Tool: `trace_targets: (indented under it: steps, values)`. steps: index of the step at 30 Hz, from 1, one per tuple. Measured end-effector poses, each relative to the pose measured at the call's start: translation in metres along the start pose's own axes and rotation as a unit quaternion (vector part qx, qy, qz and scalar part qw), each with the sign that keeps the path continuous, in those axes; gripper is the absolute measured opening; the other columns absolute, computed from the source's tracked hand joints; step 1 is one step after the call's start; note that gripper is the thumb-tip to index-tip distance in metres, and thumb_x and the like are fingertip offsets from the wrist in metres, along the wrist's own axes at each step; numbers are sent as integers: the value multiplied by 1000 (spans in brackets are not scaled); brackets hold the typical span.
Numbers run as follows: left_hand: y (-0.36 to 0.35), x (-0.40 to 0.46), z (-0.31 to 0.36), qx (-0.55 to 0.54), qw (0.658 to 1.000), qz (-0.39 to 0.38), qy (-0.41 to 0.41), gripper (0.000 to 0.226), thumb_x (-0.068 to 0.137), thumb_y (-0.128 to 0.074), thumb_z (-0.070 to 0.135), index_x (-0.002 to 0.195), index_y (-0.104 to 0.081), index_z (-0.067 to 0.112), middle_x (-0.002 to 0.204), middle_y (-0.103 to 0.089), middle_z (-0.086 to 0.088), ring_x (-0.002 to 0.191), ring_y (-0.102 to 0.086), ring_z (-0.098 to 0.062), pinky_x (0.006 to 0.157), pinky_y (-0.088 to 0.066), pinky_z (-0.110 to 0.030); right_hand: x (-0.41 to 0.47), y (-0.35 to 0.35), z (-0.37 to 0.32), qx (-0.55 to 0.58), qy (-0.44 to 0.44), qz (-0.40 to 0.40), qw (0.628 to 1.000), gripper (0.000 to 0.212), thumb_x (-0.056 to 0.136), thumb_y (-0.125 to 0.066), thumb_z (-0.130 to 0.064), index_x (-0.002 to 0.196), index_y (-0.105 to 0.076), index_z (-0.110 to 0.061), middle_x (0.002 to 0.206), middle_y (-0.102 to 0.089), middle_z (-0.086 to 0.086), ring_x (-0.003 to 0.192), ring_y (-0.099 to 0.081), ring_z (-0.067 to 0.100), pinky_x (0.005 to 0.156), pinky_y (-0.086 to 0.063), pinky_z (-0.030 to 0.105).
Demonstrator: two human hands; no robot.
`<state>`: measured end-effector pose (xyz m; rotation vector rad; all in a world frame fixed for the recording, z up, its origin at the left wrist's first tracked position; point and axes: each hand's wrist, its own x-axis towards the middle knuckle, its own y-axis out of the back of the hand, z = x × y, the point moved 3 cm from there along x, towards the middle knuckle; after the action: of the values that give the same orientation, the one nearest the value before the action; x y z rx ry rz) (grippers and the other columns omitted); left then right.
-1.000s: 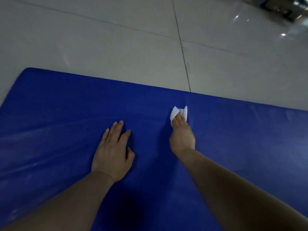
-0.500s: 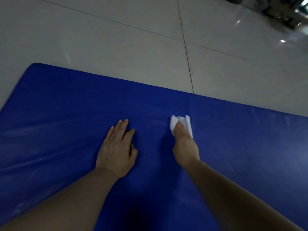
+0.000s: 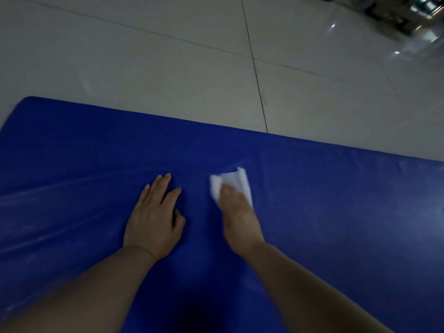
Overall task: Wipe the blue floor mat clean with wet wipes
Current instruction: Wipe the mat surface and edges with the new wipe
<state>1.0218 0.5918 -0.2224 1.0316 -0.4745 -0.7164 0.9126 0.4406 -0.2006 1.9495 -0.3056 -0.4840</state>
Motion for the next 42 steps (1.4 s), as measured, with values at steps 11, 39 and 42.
trace_targets:
  steps: [11,39,42]
  values:
    - [5,1,1,-23,1000,1,-4,45,88,-59,11,133,-54,5,153,-31,-13,143,-26,-24,118,-11,-36,0,15,52,-76,-209,65,973,66,91,-36,3,151,-12,-11,160,6,3,147,6,18,119,-1,30]
    - [13,-43,-9,129,984,-111,55,60,99,-18,47,153,-3,28,160,14,-3,146,14,-22,116,9,-46,-91,-7,21,-85,-121,2,989,72,94,-37,0,152,2,-13,161,6,-1,147,6,11,118,4,22]
    - [14,-44,-9,126,983,-124,52,63,98,-20,49,153,-1,28,160,16,-3,146,17,-22,116,11,-45,-114,3,53,-50,-225,26,973,72,91,-38,3,153,-5,-12,161,2,-1,147,2,15,119,-8,28]
